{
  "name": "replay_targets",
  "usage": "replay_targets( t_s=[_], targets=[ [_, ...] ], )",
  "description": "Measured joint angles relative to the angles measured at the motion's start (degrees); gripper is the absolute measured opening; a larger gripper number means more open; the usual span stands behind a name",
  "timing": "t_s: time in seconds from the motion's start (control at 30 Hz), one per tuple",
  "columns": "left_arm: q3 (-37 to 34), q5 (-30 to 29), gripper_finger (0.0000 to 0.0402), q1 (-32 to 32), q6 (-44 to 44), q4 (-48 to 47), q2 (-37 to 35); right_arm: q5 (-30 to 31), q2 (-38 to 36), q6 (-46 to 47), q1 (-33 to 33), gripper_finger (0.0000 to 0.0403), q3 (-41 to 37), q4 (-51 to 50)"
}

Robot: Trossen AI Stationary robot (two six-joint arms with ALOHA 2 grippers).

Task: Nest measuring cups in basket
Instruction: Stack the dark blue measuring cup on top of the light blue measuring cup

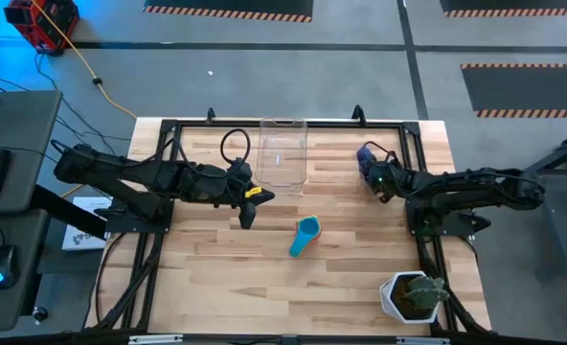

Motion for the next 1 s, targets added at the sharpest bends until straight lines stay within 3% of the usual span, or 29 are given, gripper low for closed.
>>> replay_targets(
  t_s=[0.3,0.5,0.6,0.77,0.87,1.0],
  targets=[
    [0.0,-0.7,0.0000,0.0,0.0,0.0,0.0,1.4,1.6,-6.2,-1.3,0.0018,-0.2,-0.9],
    [0.0,-0.7,0.0000,0.0,0.0,0.0,0.0,1.6,0.3,-12.8,-0.5,0.0007,-0.4,3.0],
    [0.0,-0.7,0.0000,0.0,0.0,0.0,0.0,0.0,-3.4,-20.9,1.7,0.0004,0.6,4.5],
    [0.0,-0.9,0.0000,0.0,-0.4,0.5,0.0,-4.9,-10.1,-44.7,8.5,0.0002,10.5,-2.6],
    [0.0,-0.9,0.0000,0.0,-0.4,0.5,0.0,-5.5,-11.5,-57.2,16.0,0.0001,21.3,-15.1],
    [0.0,-1.0,0.0000,0.0,-0.4,0.5,0.0,-2.2,-7.8,-72.3,28.4,0.0001,35.9,-33.0]
  ],
)
